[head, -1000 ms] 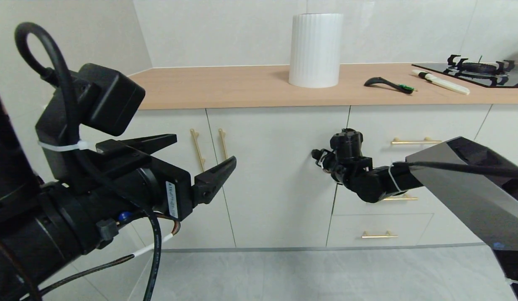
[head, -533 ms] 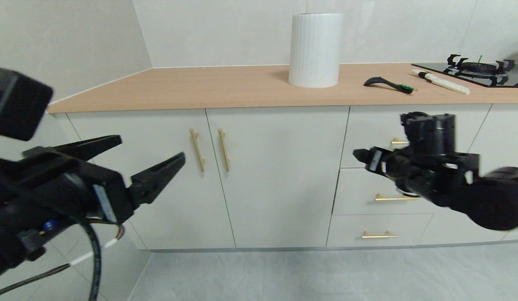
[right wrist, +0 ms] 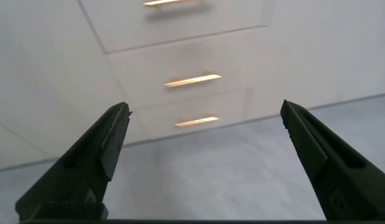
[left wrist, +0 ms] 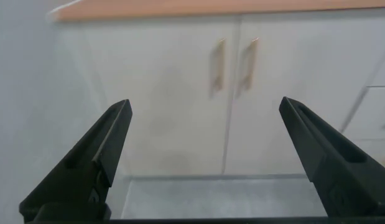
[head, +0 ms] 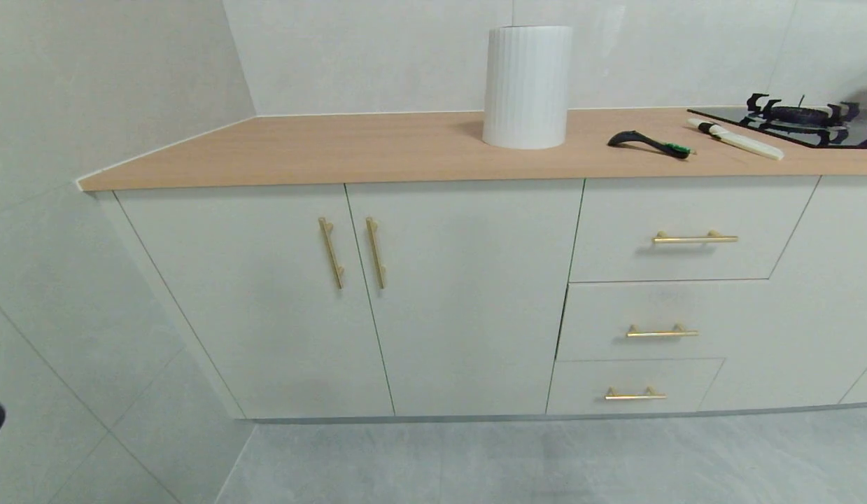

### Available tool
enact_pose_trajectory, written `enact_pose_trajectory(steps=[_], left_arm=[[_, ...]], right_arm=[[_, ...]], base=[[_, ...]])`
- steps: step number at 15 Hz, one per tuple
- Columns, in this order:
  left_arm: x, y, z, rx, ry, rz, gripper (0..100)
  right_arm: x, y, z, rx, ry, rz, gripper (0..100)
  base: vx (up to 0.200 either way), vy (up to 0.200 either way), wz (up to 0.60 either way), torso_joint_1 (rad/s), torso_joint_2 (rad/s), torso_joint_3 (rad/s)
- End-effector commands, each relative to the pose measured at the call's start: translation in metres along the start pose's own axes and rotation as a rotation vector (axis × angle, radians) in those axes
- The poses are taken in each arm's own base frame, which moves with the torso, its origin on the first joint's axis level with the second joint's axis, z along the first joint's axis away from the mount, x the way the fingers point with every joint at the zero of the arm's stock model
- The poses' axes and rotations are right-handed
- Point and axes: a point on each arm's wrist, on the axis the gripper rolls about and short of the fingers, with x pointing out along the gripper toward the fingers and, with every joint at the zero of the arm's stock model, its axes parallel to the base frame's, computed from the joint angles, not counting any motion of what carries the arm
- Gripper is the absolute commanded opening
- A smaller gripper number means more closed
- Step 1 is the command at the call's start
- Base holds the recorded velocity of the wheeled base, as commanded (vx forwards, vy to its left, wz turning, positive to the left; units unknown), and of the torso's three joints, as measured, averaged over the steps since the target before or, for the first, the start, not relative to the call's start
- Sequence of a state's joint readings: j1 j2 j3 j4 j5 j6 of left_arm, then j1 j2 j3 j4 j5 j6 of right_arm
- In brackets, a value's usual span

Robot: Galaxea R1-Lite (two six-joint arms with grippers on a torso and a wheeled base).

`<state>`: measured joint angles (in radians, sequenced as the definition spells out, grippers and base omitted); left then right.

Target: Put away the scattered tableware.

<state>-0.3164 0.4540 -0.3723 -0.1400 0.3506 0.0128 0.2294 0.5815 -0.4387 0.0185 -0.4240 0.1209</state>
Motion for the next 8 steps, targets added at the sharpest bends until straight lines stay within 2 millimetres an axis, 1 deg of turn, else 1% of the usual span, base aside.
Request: enact_pose_trajectory(steps=[1,2,3,5,8], left_arm=[[-0.0494,0.0098,-0.0555,-0.022,-0.050,0.082,100],[-0.0498,0.0096,-0.0583,-0.031,-0.042,0.096,100],[-0.0501,0.0097,-0.0568,-0.053,-0.052,0.096,100],[-0.0505,0.0074,-0.0578,-0.047,-0.050,0.144,100],[-0.0536,0.0054,-0.0614,-0.042,-0.067,0.176,100]], right_arm=[[-0.0859,-0.0383,-0.0369,0.038,-0.214,-0.047,100],[-0.0904,-0.0403,-0.0311,0.088,-0.240,-0.088,100],[-0.0917,-0.0414,-0.0296,0.094,-0.247,-0.123,100],[-0.0907,-0.0440,-0.0352,0.091,-0.207,-0.248,100],[-0.0934,-0.0421,-0.0349,0.098,-0.213,-0.324,100]], base=[[0.000,0.000,0.00,0.000,0.00,0.000],[0.000,0.000,0.00,0.000,0.00,0.000],[0.000,0.000,0.00,0.000,0.00,0.000],[0.000,0.000,0.00,0.000,0.00,0.000],[0.000,0.000,0.00,0.000,0.00,0.000]])
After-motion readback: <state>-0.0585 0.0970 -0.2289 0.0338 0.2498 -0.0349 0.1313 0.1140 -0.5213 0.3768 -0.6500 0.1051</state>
